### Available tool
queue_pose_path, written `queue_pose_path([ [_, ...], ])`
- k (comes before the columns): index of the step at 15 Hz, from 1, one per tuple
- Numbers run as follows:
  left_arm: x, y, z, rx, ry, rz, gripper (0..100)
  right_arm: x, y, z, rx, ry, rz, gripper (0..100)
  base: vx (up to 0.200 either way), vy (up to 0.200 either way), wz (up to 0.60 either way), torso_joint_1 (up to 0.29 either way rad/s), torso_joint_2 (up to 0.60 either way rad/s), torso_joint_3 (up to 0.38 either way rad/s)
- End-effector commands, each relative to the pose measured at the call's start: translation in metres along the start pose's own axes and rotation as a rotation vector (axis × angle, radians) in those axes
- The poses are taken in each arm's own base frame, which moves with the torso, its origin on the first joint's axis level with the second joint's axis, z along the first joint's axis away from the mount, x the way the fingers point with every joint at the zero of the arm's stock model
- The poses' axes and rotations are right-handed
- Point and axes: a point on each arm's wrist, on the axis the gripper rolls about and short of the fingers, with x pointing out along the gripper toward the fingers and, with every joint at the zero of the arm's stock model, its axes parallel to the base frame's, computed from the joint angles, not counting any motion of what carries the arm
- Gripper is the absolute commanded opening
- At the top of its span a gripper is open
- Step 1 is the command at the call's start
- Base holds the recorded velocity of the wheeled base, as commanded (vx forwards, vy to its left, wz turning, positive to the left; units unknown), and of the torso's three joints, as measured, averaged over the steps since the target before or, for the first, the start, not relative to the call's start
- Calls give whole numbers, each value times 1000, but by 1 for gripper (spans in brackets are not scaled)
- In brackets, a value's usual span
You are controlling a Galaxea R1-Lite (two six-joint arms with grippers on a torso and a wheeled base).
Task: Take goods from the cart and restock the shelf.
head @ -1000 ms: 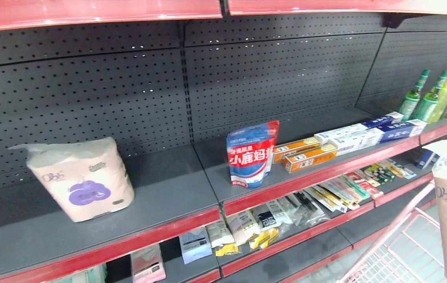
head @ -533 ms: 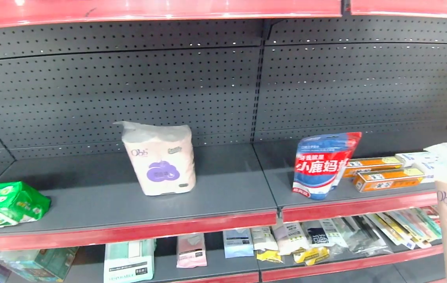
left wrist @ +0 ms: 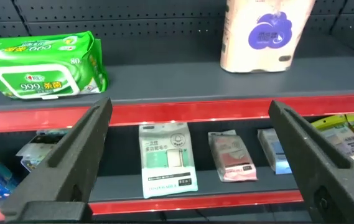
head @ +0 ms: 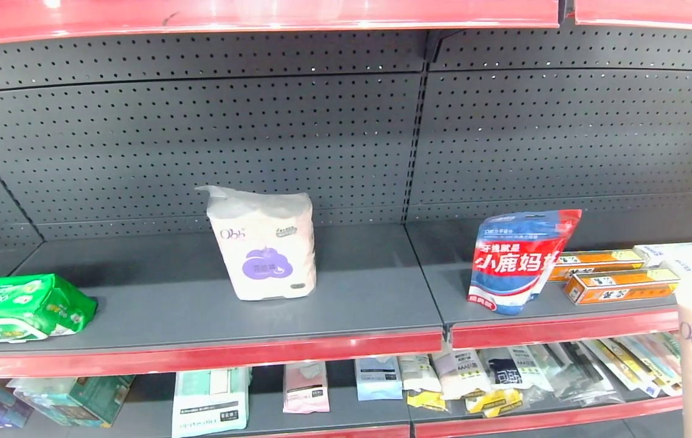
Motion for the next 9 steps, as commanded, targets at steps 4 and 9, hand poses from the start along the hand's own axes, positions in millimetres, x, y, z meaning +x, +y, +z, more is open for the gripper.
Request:
queue_pose_path([
  [4, 2, 0, 1, 41, 22, -15, 100, -29, 6, -22, -5, -176, 98, 0, 0, 0, 0, 0, 0, 0],
  [9, 35, 2, 87, -26, 105, 111, 100, -35, 5, -22, 62, -235, 68, 0, 0, 0, 0, 0, 0, 0],
])
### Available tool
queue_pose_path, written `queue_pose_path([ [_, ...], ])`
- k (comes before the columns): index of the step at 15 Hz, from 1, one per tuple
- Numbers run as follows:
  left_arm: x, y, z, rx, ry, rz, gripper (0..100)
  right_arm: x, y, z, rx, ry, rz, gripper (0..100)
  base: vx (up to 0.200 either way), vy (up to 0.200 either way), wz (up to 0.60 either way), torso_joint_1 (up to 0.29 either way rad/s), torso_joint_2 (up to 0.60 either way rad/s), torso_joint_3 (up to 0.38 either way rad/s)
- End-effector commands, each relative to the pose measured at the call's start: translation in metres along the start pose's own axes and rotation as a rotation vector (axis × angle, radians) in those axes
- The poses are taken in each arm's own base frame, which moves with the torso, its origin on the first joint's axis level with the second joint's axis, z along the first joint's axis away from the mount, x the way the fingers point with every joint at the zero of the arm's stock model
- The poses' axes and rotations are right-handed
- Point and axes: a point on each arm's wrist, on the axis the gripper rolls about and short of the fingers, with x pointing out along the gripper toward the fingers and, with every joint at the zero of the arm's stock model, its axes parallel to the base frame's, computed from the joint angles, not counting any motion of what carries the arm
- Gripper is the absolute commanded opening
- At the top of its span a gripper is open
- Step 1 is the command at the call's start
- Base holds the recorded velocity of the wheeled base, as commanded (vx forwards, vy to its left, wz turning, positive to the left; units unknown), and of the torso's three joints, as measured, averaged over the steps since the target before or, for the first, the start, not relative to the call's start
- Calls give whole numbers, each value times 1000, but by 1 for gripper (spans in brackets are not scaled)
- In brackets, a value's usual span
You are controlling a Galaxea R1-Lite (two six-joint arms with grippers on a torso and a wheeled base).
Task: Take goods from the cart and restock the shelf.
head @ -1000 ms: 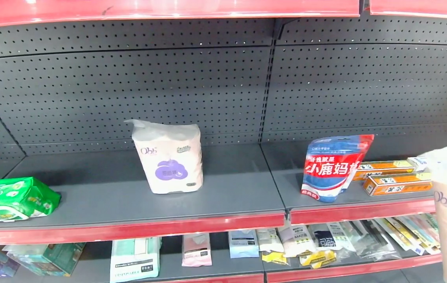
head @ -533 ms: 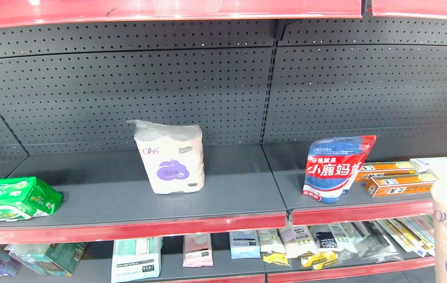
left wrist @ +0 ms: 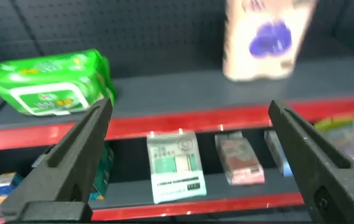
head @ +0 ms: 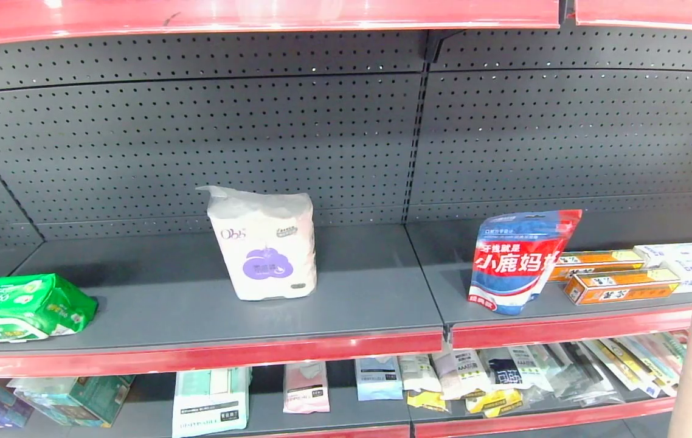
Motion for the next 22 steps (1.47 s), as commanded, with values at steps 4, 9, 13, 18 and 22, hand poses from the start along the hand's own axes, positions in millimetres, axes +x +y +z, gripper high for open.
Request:
queue_pose_path([
  [4, 120, 10, 71, -75, 277, 176, 100, 0, 1, -6, 4, -2, -5, 0, 0, 0, 0, 0, 0, 0],
  [9, 206, 44, 55, 85, 391, -368, 100, 1, 0, -4, 1, 6, -9, 0, 0, 0, 0, 0, 0, 0],
  [13, 277, 70, 57, 156, 231, -664, 100, 1, -1, -2, -7, 7, -43, 0, 0, 0, 0, 0, 0, 0],
  [18, 318, 71, 43, 110, 251, -744, 100, 2, 0, -4, -31, 27, -46, 0, 0, 0, 0, 0, 0, 0],
  [22, 340, 63, 33, 92, 244, -823, 100, 4, -1, -4, -37, 35, -46, 0, 0, 0, 0, 0, 0, 0],
])
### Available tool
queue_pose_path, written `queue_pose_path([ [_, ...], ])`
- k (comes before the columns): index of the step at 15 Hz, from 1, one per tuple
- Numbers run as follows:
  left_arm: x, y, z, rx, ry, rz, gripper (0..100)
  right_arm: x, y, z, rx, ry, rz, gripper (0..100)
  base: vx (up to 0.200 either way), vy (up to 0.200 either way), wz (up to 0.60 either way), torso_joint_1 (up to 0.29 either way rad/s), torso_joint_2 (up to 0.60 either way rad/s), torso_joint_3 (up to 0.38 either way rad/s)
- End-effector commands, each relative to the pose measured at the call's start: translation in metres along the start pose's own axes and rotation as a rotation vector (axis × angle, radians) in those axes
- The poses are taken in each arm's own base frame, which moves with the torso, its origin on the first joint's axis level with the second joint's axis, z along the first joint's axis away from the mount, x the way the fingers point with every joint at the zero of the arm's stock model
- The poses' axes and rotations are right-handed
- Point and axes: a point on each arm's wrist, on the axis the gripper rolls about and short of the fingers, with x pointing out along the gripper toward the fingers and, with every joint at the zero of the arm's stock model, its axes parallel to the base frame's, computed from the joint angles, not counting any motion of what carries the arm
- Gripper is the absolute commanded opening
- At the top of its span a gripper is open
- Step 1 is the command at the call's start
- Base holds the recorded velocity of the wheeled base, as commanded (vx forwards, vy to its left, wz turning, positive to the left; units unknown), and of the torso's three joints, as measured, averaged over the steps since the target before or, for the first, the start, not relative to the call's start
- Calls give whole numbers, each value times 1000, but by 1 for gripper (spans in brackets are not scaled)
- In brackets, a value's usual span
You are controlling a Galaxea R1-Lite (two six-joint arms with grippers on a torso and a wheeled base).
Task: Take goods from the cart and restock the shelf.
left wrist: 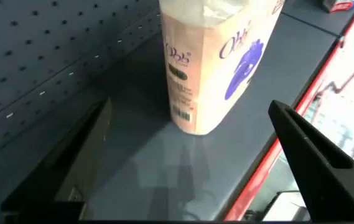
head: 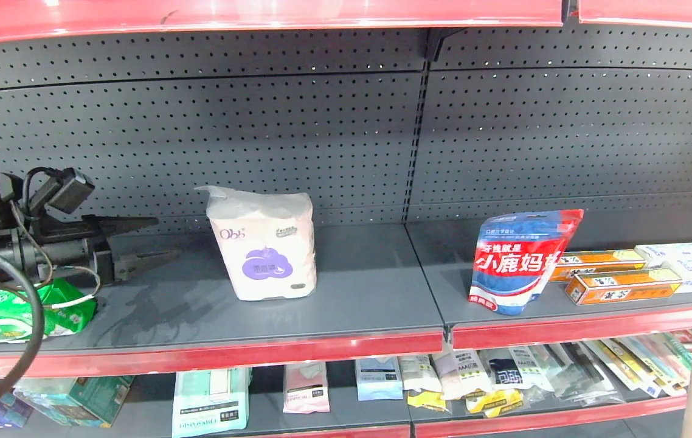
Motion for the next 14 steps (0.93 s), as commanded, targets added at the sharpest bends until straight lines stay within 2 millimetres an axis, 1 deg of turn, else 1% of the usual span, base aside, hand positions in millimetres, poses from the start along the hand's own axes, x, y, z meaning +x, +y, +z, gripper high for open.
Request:
queue_pose_path([
  [1, 16, 15, -9, -17, 0, -37, 100, 2, 0, 1, -1, 10, 1, 0, 0, 0, 0, 0, 0, 0],
  [3, 25, 22, -13, -16, -14, -77, 100, 3, 0, 0, -3, 17, 4, 0, 0, 0, 0, 0, 0, 0],
  [4, 29, 23, -11, -12, -29, -101, 100, 3, 0, -1, -7, 22, 3, 0, 0, 0, 0, 0, 0, 0],
  [10, 64, 28, -15, 9, -41, -181, 100, 4, 1, -3, -19, 29, 5, 0, 0, 0, 0, 0, 0, 0],
  [11, 64, 28, -15, 9, -41, -181, 100, 4, 1, -3, -19, 29, 5, 0, 0, 0, 0, 0, 0, 0],
  [12, 77, 32, -19, 30, -55, -193, 100, 4, 1, -4, -31, 31, 5, 0, 0, 0, 0, 0, 0, 0],
  [13, 81, 33, -20, 31, -61, -196, 100, 4, 1, -5, -31, 34, 6, 0, 0, 0, 0, 0, 0, 0],
  [14, 81, 33, -20, 31, -61, -196, 100, 4, 1, -5, -31, 34, 6, 0, 0, 0, 0, 0, 0, 0],
])
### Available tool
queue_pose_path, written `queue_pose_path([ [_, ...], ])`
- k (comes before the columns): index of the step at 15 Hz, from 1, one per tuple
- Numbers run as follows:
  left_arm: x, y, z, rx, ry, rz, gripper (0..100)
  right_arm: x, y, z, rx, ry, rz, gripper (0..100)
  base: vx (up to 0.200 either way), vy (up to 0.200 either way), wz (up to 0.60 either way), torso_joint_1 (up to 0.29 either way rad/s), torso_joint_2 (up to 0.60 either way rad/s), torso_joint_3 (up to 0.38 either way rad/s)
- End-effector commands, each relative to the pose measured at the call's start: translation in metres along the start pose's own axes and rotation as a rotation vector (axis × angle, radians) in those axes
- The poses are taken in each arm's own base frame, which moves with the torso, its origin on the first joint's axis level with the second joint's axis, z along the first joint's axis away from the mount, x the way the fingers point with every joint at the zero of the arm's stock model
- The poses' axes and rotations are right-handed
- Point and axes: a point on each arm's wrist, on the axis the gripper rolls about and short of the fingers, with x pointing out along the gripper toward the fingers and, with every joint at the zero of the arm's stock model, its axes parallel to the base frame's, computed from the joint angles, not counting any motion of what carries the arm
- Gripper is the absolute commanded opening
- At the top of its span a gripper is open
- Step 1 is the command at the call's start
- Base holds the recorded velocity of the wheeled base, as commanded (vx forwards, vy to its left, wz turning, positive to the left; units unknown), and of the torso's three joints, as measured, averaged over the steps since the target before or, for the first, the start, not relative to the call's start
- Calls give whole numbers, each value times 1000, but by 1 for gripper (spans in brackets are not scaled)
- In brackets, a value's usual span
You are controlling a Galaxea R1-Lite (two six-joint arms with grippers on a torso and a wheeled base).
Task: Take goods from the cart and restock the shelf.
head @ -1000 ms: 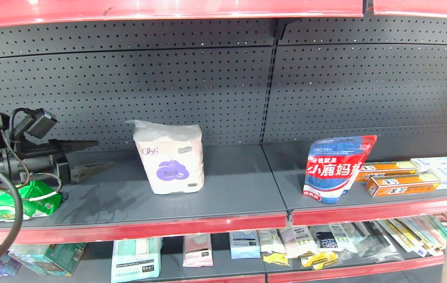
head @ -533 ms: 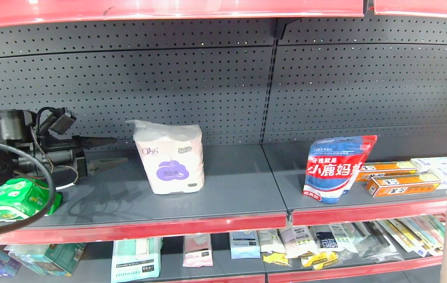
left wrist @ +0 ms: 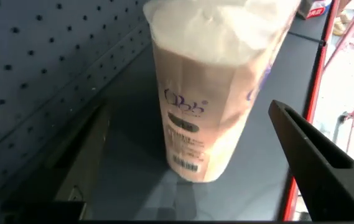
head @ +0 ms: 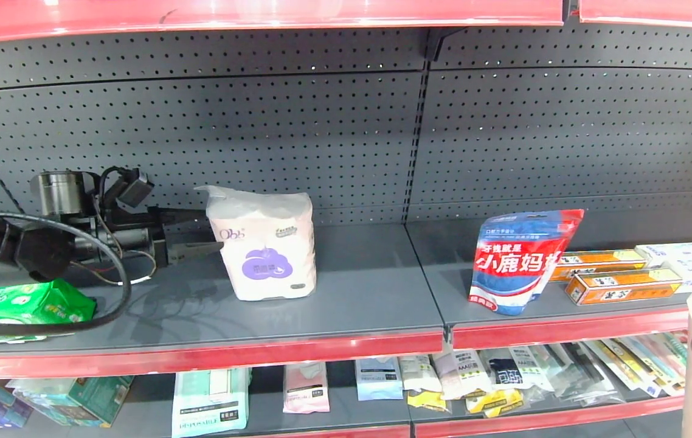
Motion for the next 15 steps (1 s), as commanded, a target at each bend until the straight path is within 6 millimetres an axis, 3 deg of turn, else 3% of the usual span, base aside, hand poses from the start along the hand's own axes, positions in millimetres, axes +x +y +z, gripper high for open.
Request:
queue_pose_path([
  [1, 10, 2, -5, -15, -2, -21, 100, 1, 0, 0, 1, 4, 1, 0, 0, 0, 0, 0, 0, 0],
  [8, 32, 4, -5, -5, -24, -75, 100, 2, 0, 0, -13, 12, -4, 0, 0, 0, 0, 0, 0, 0],
  [15, 70, -2, -8, -13, -78, -135, 100, 4, 0, 1, -13, 25, 0, 0, 0, 0, 0, 0, 0, 0],
])
